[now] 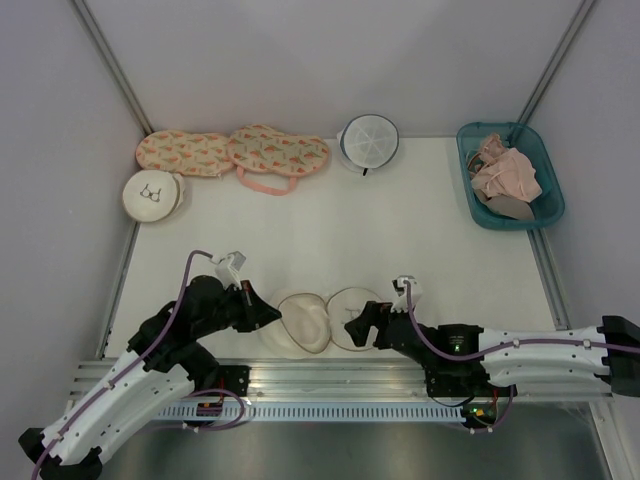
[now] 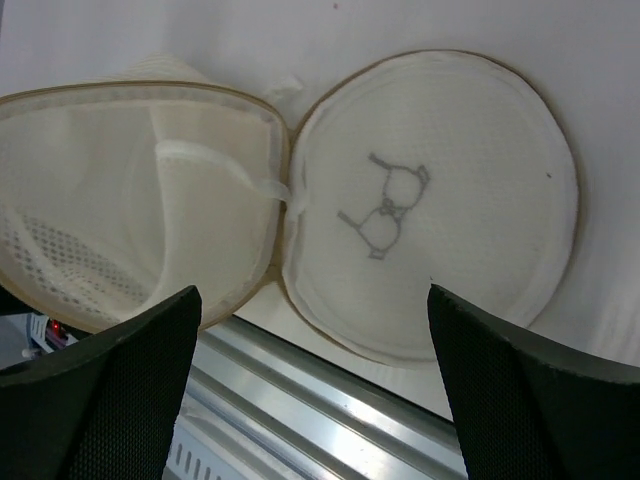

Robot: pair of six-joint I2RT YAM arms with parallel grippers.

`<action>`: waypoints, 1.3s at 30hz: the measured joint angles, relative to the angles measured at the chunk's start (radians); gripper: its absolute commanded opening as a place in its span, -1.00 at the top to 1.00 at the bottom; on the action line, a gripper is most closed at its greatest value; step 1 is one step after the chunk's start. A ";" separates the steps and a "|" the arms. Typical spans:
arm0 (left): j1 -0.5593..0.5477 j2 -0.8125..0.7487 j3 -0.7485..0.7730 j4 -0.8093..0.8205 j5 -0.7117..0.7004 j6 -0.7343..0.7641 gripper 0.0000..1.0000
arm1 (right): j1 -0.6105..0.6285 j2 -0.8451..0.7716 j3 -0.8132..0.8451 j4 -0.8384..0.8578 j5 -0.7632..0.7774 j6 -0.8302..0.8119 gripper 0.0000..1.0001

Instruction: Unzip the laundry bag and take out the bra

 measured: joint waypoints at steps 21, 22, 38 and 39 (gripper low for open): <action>0.000 0.012 0.000 0.000 -0.008 0.000 0.96 | 0.051 0.016 -0.098 -0.253 0.160 0.424 -0.31; 0.000 0.012 0.000 0.001 -0.008 0.000 0.96 | 0.052 0.019 -0.107 -0.235 0.169 0.430 -0.13; 0.000 -0.015 -0.045 0.030 -0.006 -0.023 0.96 | 0.055 0.151 -0.061 -0.220 0.226 0.459 0.99; 0.000 -0.016 -0.052 0.039 -0.006 -0.023 0.96 | 0.056 0.143 -0.031 -0.264 0.238 0.448 0.99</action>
